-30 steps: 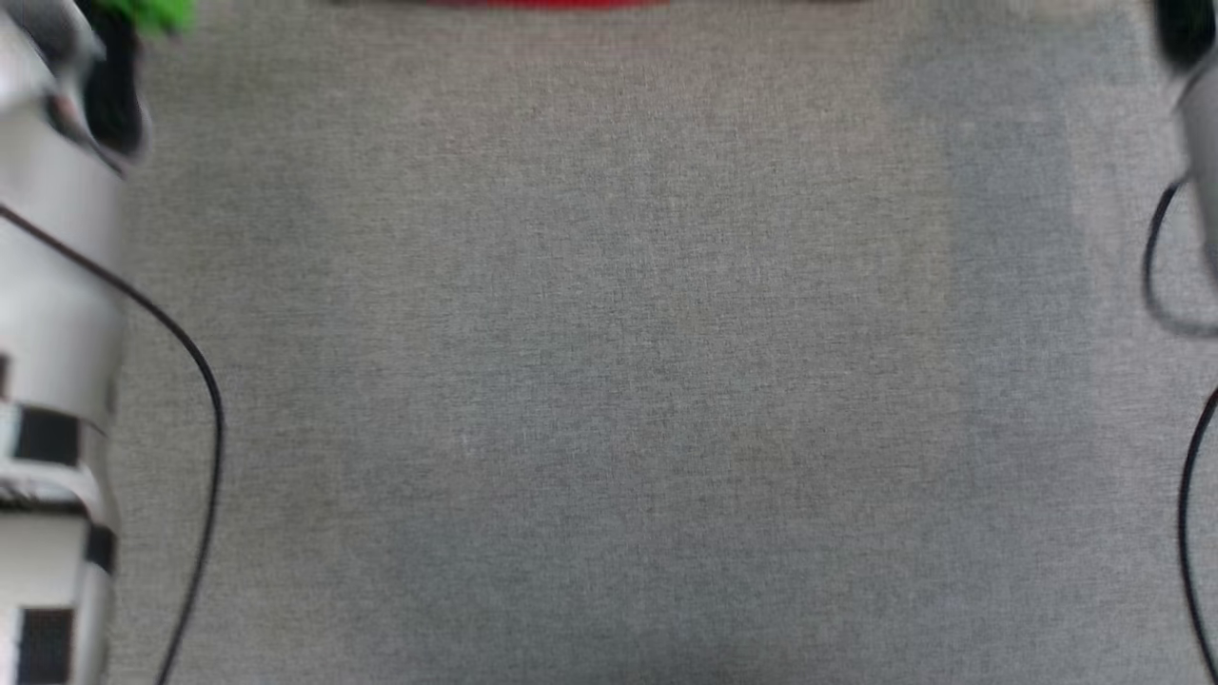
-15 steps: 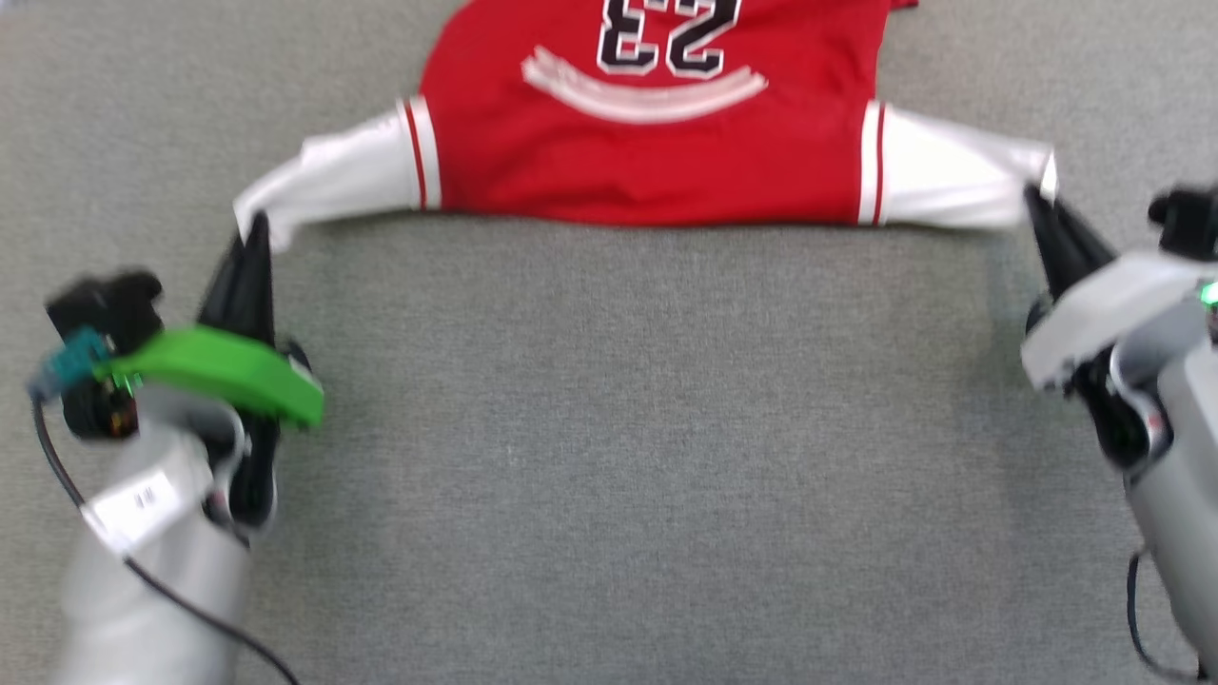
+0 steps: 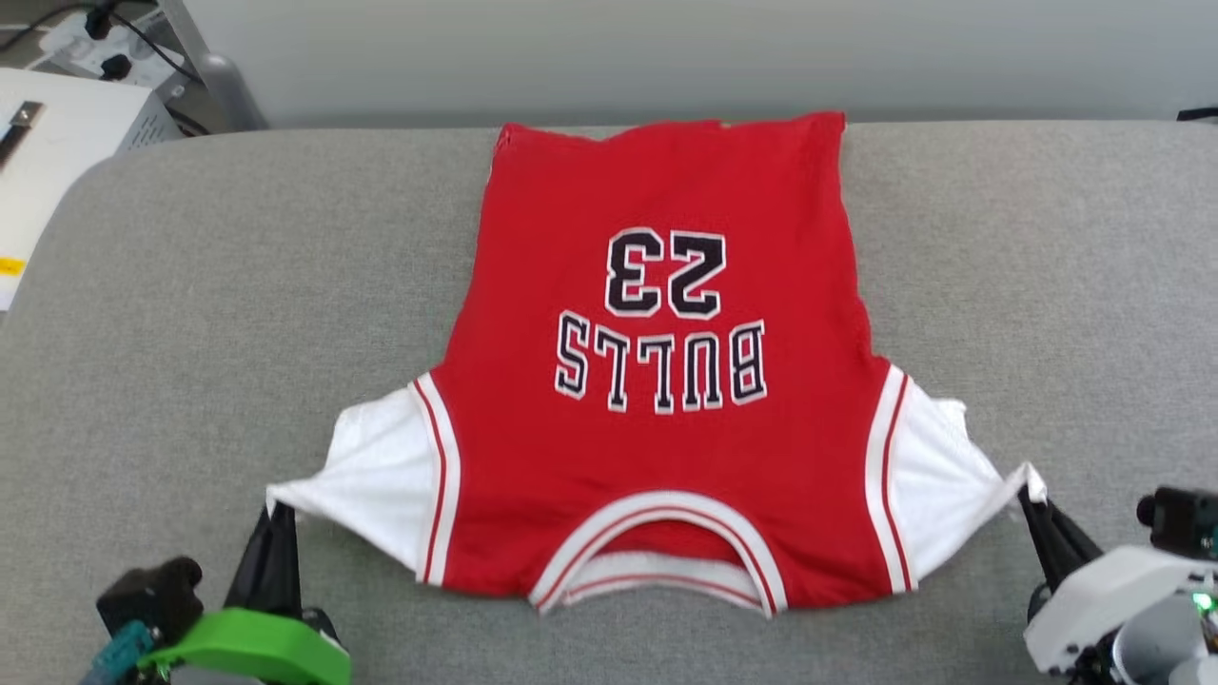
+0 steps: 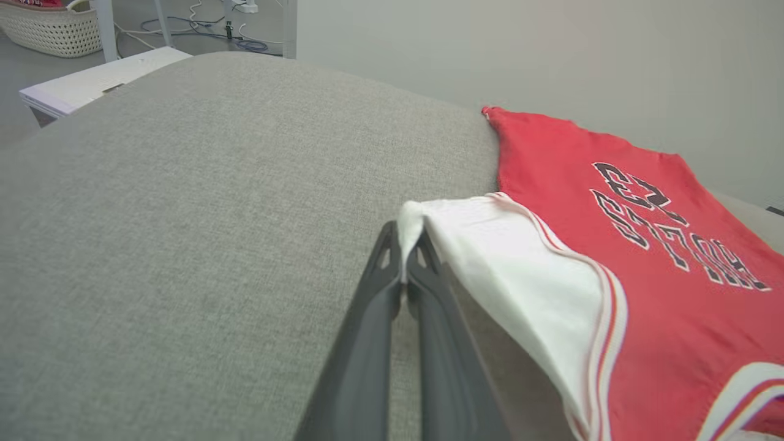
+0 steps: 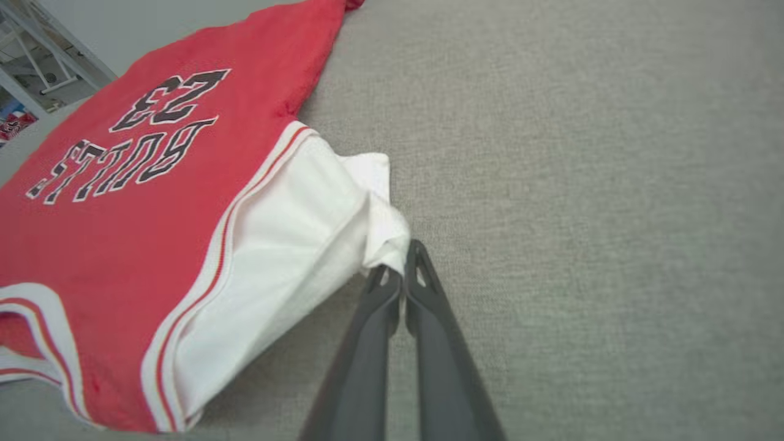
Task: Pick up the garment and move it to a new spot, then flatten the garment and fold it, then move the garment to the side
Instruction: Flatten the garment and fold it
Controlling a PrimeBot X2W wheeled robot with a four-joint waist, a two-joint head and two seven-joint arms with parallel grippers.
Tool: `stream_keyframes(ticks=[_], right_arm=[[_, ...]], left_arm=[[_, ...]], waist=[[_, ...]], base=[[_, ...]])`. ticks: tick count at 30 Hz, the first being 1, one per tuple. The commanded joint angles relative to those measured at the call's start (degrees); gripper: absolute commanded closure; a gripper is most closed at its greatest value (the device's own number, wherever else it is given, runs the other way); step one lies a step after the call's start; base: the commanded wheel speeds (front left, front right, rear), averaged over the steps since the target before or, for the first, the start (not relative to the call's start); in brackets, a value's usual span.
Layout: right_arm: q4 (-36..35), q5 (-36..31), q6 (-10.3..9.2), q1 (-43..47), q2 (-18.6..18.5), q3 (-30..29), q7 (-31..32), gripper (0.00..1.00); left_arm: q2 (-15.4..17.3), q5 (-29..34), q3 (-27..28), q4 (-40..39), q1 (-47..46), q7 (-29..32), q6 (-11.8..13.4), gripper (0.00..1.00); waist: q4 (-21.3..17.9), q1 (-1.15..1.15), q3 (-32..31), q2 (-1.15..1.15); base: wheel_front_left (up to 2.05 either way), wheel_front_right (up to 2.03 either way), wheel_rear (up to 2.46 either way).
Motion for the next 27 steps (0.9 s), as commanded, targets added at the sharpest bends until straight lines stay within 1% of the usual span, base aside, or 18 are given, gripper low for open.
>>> stream_keyframes(ticks=[1, 6, 11, 13, 14, 15, 19, 21, 24, 27], right_arm=[[-1.28, -0.63, -0.04, 2.41, 1.08, -1.43, 0.61, 1.00], [-4.90, -4.46, -0.04, 10.79, 5.30, -6.46, 2.86, 1.00], [-6.30, -8.26, -0.04, 15.94, 7.29, -7.31, 4.83, 1.00], [-6.29, -8.72, -0.04, 16.31, 7.95, -7.15, 4.69, 0.66], [-6.53, -8.87, -0.04, 16.15, 8.09, -7.08, 4.21, 0.15], [-6.84, -8.94, -0.04, 15.80, 8.28, -7.11, 3.58, 0.00], [-9.02, -9.27, -0.04, 13.06, 8.25, -8.11, 0.07, 0.00], [-9.71, -9.37, -0.04, 10.58, 8.19, -9.52, -0.90, 0.00], [-9.71, -9.80, -0.04, 4.84, 7.44, -11.54, -0.90, 0.00], [-7.50, -9.84, -0.04, -1.78, 5.09, -11.83, 0.34, 0.00]], left_arm=[[-0.60, -0.03, 0.05, -0.52, 2.20, -0.24, 0.76, 1.00], [-1.28, 0.14, -0.74, -2.43, 7.71, 0.16, 1.84, 1.00], [-1.40, 1.94, -1.97, -4.60, 10.32, 0.09, 2.37, 1.00], [-1.67, 3.00, -2.61, -5.53, 10.35, -0.02, 2.41, 1.00], [-1.80, 3.46, -2.87, -5.91, 10.20, -0.07, 2.38, 1.00], [-1.97, 3.98, -3.13, -6.31, 9.97, -0.12, 2.38, 1.00], [-2.29, 5.52, -3.93, -7.48, 8.79, -0.23, 1.94, 1.00], [-2.52, 5.91, -4.04, -7.99, 8.30, -0.26, 1.77, 1.00], [-2.83, 6.54, -4.15, -8.96, 7.25, -0.30, 1.46, 1.00], [-3.52, 7.17, -4.89, -9.71, 5.63, -0.32, 0.74, 1.00]], waist=[[0.21, 0.01, -2.11, 0.00], [0.80, 0.01, -3.23, 0.00], [1.19, 0.01, -3.43, 0.00], [1.46, 0.01, -3.21, 0.00], [1.60, 0.01, -3.13, 0.00], [1.77, 0.01, -3.04, 0.00], [2.52, 0.01, -2.71, 0.00], [2.78, 0.01, -2.41, 0.00], [3.47, 0.01, -1.33, 0.00], [5.05, 0.01, 0.22, 0.00]], base=[[0.00, 0.00, 0.00], [0.00, 0.00, 0.00], [0.00, 0.00, 0.00], [0.00, 0.00, 0.00], [0.00, 0.00, 0.00], [0.00, 0.00, 0.00], [0.00, 0.00, 0.00], [0.00, 0.00, 0.00], [0.00, 0.00, 0.00], [0.00, 0.00, 0.00]])
